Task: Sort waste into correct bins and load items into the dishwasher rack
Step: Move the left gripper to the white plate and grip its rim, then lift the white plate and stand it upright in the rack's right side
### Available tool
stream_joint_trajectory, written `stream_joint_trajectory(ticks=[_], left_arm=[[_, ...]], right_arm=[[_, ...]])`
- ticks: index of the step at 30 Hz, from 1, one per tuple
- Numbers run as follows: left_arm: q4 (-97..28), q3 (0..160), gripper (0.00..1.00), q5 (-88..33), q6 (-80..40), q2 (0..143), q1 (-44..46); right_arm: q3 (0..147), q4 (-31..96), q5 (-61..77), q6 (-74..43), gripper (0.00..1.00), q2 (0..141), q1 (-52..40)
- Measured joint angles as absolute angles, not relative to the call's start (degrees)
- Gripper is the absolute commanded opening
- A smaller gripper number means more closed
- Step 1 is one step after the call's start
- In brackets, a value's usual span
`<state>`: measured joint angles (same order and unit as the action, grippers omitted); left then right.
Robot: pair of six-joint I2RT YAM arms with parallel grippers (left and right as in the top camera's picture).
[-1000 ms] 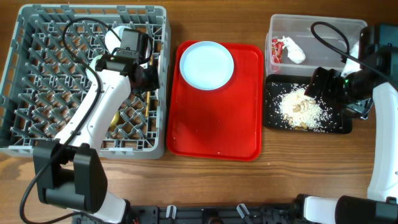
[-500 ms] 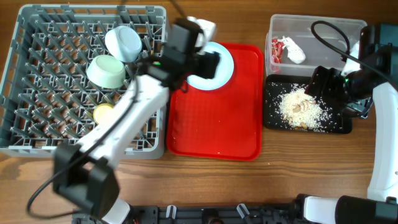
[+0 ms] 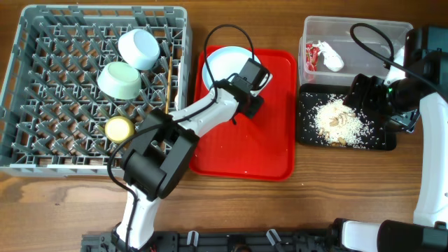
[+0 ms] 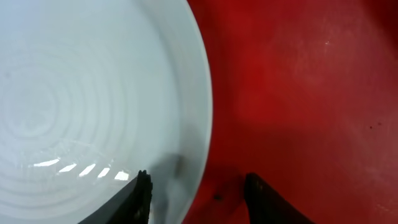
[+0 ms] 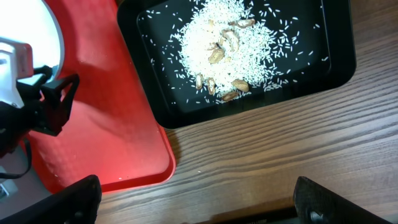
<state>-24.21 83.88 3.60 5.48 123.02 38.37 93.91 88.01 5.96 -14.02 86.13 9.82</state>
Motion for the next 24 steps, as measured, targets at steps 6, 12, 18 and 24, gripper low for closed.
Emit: stream_joint_trajectory(ticks=[6,12,18,24], left_arm=[[-24.4,83.9,0.04,7.9,5.7,123.1,40.8],[-24.2,84.0,0.04,15.9,7.4,123.5,43.4],[-25.3,83.9,0.04,22.5,10.3,123.7,45.7],[-28.3,83.8,0.04,22.9,10.5,110.5,46.0]], right_arm=[[93.9,87.8,6.0,-14.0,0.99,86.1,9.8],[93.9,87.8,6.0,-14.0,1.00,86.1,9.8],[93.9,87.8,6.0,-14.0,1.00,86.1,9.8],[93.9,87.9,6.0,-14.0,1.00,86.1,9.8]])
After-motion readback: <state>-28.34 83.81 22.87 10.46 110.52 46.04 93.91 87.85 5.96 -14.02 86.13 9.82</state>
